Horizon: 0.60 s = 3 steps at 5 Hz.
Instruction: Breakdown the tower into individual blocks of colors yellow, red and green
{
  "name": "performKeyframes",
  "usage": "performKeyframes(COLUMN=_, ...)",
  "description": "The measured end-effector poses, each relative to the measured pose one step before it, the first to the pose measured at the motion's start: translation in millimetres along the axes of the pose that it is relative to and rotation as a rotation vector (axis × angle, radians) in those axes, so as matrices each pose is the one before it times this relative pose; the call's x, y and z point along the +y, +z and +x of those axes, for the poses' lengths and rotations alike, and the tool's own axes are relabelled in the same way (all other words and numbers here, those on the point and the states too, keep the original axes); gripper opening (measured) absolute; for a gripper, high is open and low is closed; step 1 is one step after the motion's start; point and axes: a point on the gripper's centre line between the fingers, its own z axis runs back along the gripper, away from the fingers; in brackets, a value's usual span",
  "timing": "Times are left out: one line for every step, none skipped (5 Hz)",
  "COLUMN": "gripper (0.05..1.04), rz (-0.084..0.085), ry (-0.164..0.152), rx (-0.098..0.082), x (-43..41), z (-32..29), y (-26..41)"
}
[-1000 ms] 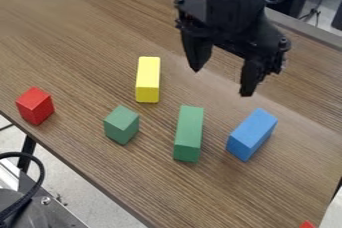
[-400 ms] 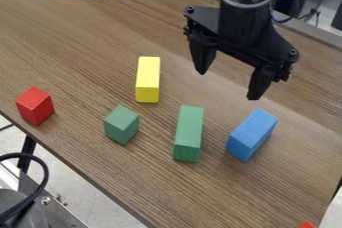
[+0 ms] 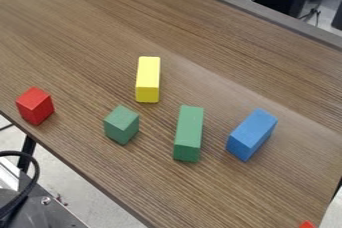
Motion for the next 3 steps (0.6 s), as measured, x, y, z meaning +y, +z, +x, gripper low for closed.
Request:
performKeyframes(gripper=0.999, rz=-0.0254, ry=0.0083, rx=0.0636, x=-11.48, z=31.39, y=38.78)
performKeyframes(gripper=0.999, rz=0.0215, ry=-0.0213, rx=-0.0046, x=-11.17, z=16.96, y=42.24)
performKeyframes(gripper=0.999, rz=0.0373, ry=0.0271, rx=0.0534, x=2.89, z=-9.09, y=6.71)
